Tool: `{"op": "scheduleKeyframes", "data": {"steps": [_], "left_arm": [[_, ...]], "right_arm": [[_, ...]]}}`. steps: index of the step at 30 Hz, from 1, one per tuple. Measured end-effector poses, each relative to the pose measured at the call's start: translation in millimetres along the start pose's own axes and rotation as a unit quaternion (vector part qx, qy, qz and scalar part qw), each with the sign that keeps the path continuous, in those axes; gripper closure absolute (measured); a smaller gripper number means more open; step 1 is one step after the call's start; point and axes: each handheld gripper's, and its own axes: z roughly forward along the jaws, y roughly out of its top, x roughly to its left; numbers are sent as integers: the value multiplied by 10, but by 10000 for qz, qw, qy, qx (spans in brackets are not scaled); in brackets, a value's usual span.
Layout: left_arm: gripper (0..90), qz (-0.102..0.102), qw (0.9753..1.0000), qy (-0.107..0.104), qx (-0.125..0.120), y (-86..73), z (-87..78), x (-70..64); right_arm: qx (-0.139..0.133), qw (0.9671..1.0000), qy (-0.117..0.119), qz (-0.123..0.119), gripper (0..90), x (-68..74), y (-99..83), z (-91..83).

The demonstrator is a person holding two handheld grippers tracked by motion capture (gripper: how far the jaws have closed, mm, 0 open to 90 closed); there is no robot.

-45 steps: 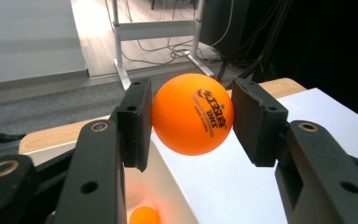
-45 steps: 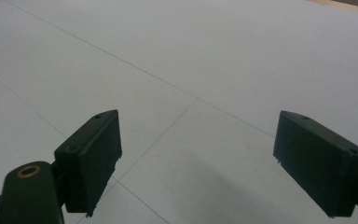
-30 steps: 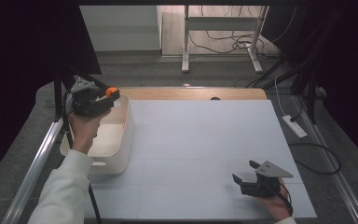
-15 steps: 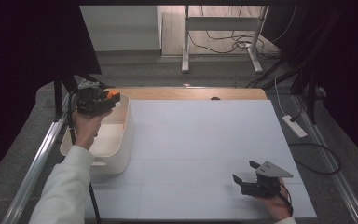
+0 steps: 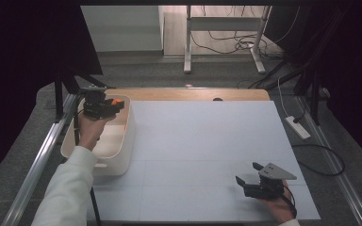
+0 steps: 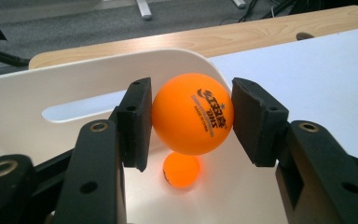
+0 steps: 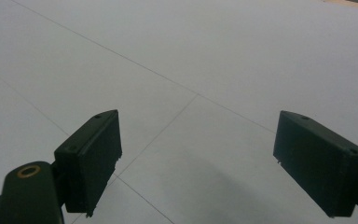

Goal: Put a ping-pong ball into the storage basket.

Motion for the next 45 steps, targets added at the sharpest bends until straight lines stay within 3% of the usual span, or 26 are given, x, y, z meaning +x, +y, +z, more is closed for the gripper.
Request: {"op": "scheduleKeyframes", "data": {"steps": [9, 22, 24, 26, 30, 35, 39, 45], "left_arm": [[505, 24, 9994, 40, 332, -30, 62, 19], [499, 50, 9997, 1, 235, -18, 20, 8], [443, -1, 9998, 51, 207, -13, 11, 1], [332, -92, 9998, 30, 163, -6, 1, -5], [211, -103, 9997, -201, -29, 2, -59, -23], [159, -63, 9987, -482, -156, -5, -127, -51], [145, -70, 9962, -763, -418, -15, -238, -76], [145, -7, 9902, -1153, -784, -34, -410, -166]], "right_arm": [[2, 10000, 25, 3, 151, 5, 3, 11], [1, 10000, 12, 13, 151, 6, 5, 10], [-1, 10000, 16, 17, 151, 6, 5, 12], [-5, 10000, 16, 22, 151, 6, 5, 12], [-3, 10000, 11, 24, 151, 4, 5, 11], [-10, 10000, 12, 28, 151, -2, 7, 7], [-40, 10000, 46, 36, 151, -4, 10, 17], [-34, 10000, 61, 45, 151, 2, 8, 15]]}}
